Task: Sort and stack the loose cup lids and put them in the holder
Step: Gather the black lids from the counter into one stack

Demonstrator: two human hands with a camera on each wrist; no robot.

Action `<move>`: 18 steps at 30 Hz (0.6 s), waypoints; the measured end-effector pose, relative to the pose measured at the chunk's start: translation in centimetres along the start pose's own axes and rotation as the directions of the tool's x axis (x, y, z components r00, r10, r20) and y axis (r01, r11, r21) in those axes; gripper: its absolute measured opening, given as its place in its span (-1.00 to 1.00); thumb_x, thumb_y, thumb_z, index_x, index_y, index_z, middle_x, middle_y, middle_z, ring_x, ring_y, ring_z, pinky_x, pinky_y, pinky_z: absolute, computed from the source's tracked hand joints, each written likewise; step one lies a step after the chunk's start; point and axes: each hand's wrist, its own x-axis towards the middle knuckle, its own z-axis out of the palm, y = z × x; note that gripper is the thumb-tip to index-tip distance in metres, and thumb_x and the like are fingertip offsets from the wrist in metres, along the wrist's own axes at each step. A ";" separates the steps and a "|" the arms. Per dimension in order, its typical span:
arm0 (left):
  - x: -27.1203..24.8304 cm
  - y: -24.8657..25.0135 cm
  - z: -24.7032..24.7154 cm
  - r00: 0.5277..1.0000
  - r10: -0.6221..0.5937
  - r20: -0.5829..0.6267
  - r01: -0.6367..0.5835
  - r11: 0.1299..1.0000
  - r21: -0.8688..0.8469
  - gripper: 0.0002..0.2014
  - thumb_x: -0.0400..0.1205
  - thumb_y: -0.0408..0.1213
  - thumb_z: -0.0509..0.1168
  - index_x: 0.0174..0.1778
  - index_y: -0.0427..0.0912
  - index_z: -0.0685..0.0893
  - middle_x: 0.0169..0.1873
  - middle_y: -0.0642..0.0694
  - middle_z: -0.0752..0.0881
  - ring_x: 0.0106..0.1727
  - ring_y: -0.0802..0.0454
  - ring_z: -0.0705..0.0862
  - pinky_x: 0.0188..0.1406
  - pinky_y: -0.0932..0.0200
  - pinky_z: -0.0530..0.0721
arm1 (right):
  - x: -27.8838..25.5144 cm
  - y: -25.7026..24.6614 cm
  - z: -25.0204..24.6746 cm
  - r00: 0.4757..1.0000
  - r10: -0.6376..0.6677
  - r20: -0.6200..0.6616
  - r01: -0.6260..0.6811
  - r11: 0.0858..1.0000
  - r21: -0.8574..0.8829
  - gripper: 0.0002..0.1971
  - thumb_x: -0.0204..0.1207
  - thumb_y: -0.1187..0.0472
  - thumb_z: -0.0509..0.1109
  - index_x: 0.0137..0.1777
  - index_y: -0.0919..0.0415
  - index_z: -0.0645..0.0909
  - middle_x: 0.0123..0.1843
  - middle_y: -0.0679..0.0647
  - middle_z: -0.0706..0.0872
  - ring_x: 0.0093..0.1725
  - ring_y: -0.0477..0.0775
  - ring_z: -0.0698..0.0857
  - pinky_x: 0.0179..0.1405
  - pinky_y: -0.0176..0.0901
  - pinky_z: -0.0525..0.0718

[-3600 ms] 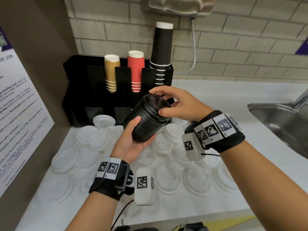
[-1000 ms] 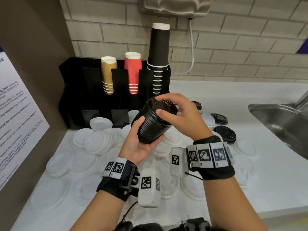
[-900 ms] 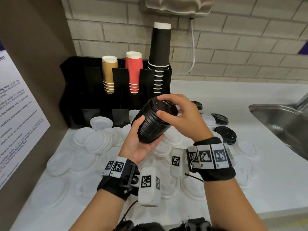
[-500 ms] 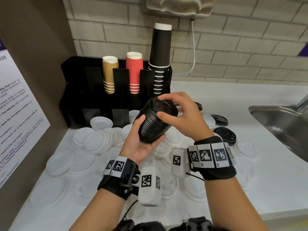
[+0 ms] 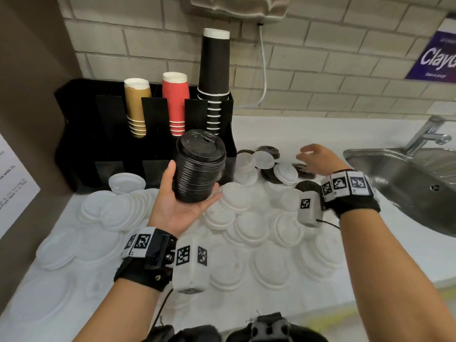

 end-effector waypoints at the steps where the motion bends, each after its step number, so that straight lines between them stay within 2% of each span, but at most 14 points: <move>1: -0.1 0.1 0.0 1.000 0.018 0.009 -0.017 1.000 -0.025 -0.36 0.40 0.15 0.36 0.30 -0.19 0.67 0.25 -0.36 0.72 0.22 -0.31 0.72 0.10 -0.32 0.73 | 1.4 1.3 -0.1 0.998 0.054 0.038 -0.046 0.983 -0.180 -0.58 0.67 0.09 0.23 0.47 0.25 0.48 0.46 0.20 0.53 0.42 0.23 0.52 0.36 -0.06 0.45; 3: -0.1 0.2 0.1 0.999 0.045 0.026 -0.044 0.998 -0.039 -0.37 0.41 0.11 0.38 0.33 -0.18 0.66 0.27 -0.31 0.72 0.21 -0.26 0.74 0.17 -0.28 0.68 | 3.3 3.2 0.2 0.988 0.123 0.098 -0.065 0.888 -0.456 -0.57 0.70 0.06 0.18 0.45 0.30 0.49 0.48 0.22 0.52 0.43 0.24 0.51 0.42 -0.04 0.44; 6: 0.0 0.2 0.0 0.997 0.054 0.052 -0.053 0.998 -0.029 -0.45 0.41 0.08 0.39 0.22 -0.20 0.76 0.25 -0.30 0.73 0.20 -0.25 0.75 0.17 -0.25 0.69 | 4.2 4.9 1.5 0.974 0.103 0.202 0.038 0.804 -0.593 -0.48 0.62 -0.05 0.27 0.53 0.11 0.41 0.54 0.13 0.47 0.46 0.21 0.50 0.45 0.00 0.43; 9: -0.1 0.1 0.2 0.996 0.047 0.080 -0.046 0.999 -0.010 -0.55 0.43 0.07 0.38 0.00 -0.22 0.87 0.19 -0.31 0.76 0.16 -0.26 0.77 0.14 -0.20 0.73 | 4.2 5.9 2.5 0.973 0.078 0.218 0.070 0.799 -0.597 -0.34 0.53 -0.14 0.36 0.60 -0.04 0.29 0.59 0.01 0.40 0.49 0.15 0.47 0.39 -0.03 0.42; 12: -0.1 0.1 0.1 0.996 0.045 0.082 -0.045 0.999 0.007 -0.57 0.44 0.08 0.36 -0.04 -0.21 0.87 0.17 -0.32 0.77 0.16 -0.26 0.76 0.02 -0.17 0.79 | 4.4 6.5 3.1 0.976 0.051 0.210 0.084 0.806 -0.586 -0.29 0.43 -0.14 0.41 0.57 -0.07 0.31 0.52 0.04 0.50 0.37 0.18 0.57 0.19 -0.09 0.49; 14: -0.2 0.2 0.0 0.996 0.044 0.074 -0.045 0.999 0.013 -0.56 0.45 0.08 0.35 -0.04 -0.22 0.87 0.17 -0.33 0.76 0.16 -0.27 0.76 -0.04 -0.17 0.79 | 4.3 6.4 3.2 0.977 0.057 0.206 0.077 0.806 -0.587 -0.30 0.43 -0.13 0.41 0.57 -0.06 0.30 0.48 0.07 0.53 0.33 0.20 0.59 0.17 -0.08 0.50; 16: -0.2 0.2 0.0 0.997 0.042 0.061 -0.044 0.999 0.021 -0.55 0.46 0.09 0.35 -0.04 -0.22 0.87 0.17 -0.34 0.76 0.15 -0.28 0.76 -0.05 -0.18 0.79 | 4.2 5.8 2.9 0.985 0.090 0.146 0.009 0.823 -0.567 -0.33 0.41 -0.14 0.38 0.50 0.01 0.32 0.38 0.14 0.58 0.22 0.23 0.62 0.19 -0.03 0.56; 18: -0.2 0.3 0.1 0.998 0.045 0.054 -0.047 0.999 0.022 -0.55 0.45 0.09 0.35 -0.04 -0.22 0.87 0.17 -0.34 0.76 0.16 -0.27 0.76 -0.03 -0.19 0.79 | 3.8 4.3 1.9 0.988 0.145 0.048 -0.101 0.854 -0.511 -0.39 0.38 -0.14 0.34 0.38 0.10 0.37 0.22 0.25 0.60 0.03 0.26 0.63 0.05 0.02 0.64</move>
